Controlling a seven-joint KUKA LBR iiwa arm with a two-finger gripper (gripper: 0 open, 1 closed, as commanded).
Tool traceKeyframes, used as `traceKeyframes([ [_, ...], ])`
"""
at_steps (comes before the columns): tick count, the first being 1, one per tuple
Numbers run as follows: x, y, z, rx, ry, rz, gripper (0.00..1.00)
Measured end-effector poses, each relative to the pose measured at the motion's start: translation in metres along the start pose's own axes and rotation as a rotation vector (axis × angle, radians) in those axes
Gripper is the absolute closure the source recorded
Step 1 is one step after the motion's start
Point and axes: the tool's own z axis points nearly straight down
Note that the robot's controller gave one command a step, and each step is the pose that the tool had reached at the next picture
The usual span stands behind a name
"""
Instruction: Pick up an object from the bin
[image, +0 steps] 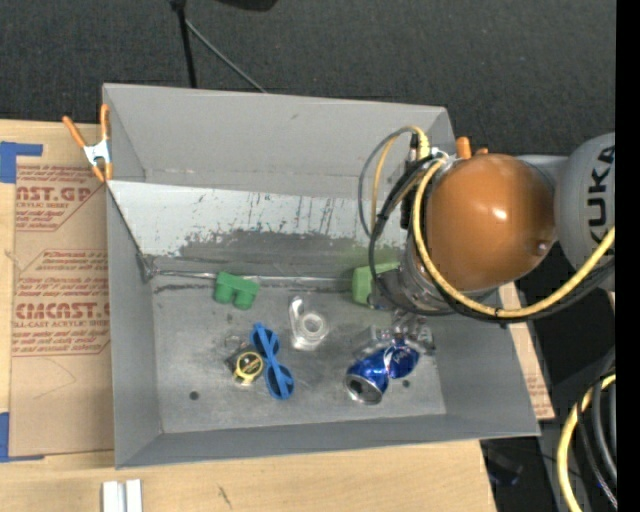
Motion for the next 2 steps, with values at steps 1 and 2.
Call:
traceKeyframes([
  [1,-0.015,-0.004,-0.152,0.003,-0.001,-0.003,1.0],
  [2,0.014,0.002,-0.097,-0.008,0.002,0.463,1.0],
])
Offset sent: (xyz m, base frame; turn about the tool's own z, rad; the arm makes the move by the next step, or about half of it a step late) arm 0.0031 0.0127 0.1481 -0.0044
